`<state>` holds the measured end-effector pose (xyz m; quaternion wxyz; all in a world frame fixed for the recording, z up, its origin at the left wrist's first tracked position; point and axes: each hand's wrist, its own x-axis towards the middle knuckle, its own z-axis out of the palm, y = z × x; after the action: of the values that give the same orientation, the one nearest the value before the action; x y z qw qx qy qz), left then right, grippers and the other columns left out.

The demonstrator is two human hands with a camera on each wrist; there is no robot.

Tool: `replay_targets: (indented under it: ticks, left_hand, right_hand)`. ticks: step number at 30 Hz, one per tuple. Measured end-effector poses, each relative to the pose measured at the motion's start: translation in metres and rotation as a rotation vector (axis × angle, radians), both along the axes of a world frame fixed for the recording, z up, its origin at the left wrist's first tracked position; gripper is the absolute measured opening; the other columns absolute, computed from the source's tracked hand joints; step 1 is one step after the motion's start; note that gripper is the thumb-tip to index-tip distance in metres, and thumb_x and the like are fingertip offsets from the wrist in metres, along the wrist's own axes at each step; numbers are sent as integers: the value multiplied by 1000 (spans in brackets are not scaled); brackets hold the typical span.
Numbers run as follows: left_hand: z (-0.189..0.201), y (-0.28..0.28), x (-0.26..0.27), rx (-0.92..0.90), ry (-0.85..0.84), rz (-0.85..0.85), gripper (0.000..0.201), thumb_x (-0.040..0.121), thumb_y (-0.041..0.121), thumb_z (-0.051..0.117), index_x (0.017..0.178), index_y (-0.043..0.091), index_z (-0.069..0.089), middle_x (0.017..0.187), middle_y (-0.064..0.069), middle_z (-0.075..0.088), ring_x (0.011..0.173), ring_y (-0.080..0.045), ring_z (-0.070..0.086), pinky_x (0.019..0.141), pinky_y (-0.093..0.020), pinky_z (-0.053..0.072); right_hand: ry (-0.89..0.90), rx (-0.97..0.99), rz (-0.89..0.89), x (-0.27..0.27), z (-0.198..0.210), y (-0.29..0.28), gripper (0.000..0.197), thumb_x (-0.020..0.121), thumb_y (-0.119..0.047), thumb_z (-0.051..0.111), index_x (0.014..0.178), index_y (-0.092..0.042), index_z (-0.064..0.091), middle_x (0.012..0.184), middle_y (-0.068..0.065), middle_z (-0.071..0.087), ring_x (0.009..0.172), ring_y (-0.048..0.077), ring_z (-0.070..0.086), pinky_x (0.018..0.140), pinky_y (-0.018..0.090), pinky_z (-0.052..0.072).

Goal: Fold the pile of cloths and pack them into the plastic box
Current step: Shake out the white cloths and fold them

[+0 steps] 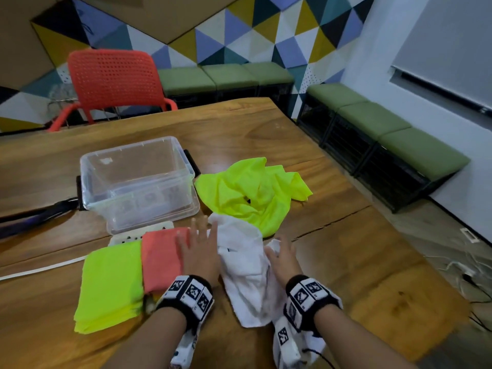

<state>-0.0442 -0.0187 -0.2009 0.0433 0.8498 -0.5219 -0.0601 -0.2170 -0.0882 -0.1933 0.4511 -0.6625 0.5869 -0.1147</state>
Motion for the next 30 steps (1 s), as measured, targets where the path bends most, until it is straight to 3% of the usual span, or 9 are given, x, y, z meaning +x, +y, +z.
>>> replay_targets:
  ticks: [2, 4, 5, 10, 13, 15, 18, 25, 30]
  left_hand:
    - [8, -5, -14, -19, -30, -286, 49, 69, 11, 42, 108, 26, 68, 108, -1, 69, 103, -25, 64, 88, -48, 48]
    - [9, -10, -29, -77, 44, -427, 35, 71, 10, 53, 97, 24, 70, 97, 0, 70, 90, -23, 66, 75, -36, 51]
    - [14, -12, -36, -108, 78, -458, 34, 71, 11, 57, 100, 22, 69, 99, 0, 69, 91, -22, 66, 73, -34, 51]
    - [26, -22, -60, -70, 95, -540, 47, 87, 20, 45, 133, 28, 46, 141, 10, 43, 134, -15, 35, 100, -31, 33]
    - [34, -18, -63, -53, 116, -569, 46, 73, 36, 32, 97, 29, 70, 112, 9, 65, 115, -20, 56, 82, -39, 45]
    - [25, -13, -58, -175, 196, -477, 43, 62, 43, 33, 71, 27, 72, 89, 10, 69, 93, -17, 66, 66, -40, 50]
    - [24, -11, -46, -193, 552, -310, 44, 73, 55, 50, 91, 20, 70, 100, 10, 61, 98, -7, 55, 85, -32, 45]
    - [58, -13, -58, -430, 1408, -27, 11, 91, 10, 58, 81, 7, 53, 79, -14, 56, 75, -20, 57, 70, -25, 51]
    - [74, -21, -82, -381, 1278, -130, 23, 90, 7, 59, 69, 10, 51, 55, 9, 52, 55, -5, 50, 51, -16, 44]
  right_hand:
    - [88, 149, -69, -4, -4, -5, 40, 91, -20, 56, 125, -4, 45, 127, 16, 47, 116, 28, 51, 90, 28, 40]
    - [155, 153, 3, -7, -4, -6, 13, 87, -16, 59, 77, -10, 54, 81, 11, 52, 86, 21, 53, 69, 28, 35]
    - [123, 119, 41, -7, -2, -7, 31, 86, -12, 58, 60, -15, 41, 67, 6, 40, 72, 18, 45, 63, 28, 30]
    - [-50, 162, 368, -22, 30, -10, 35, 89, -3, 57, 61, -15, 38, 56, -7, 31, 41, -4, 34, 46, 11, 28]
    - [-128, 265, 374, -42, 41, -16, 26, 87, -7, 61, 64, -14, 50, 44, -13, 45, 41, -5, 40, 47, 10, 29]
    - [-139, 256, 344, -55, 42, -19, 28, 82, -24, 66, 64, -13, 48, 52, -11, 44, 48, -1, 39, 49, 16, 29]
    - [-240, 316, 233, -78, 48, -23, 24, 89, -16, 61, 67, -14, 54, 52, -10, 53, 47, 1, 48, 51, 15, 37]
    - [-292, 157, 123, -106, 55, -30, 17, 86, -10, 65, 75, -15, 53, 69, -4, 53, 52, -2, 50, 49, 7, 37]
    - [-359, 76, 233, -82, 61, -25, 41, 79, -12, 69, 116, -11, 53, 105, -1, 57, 94, 9, 55, 85, 19, 46]
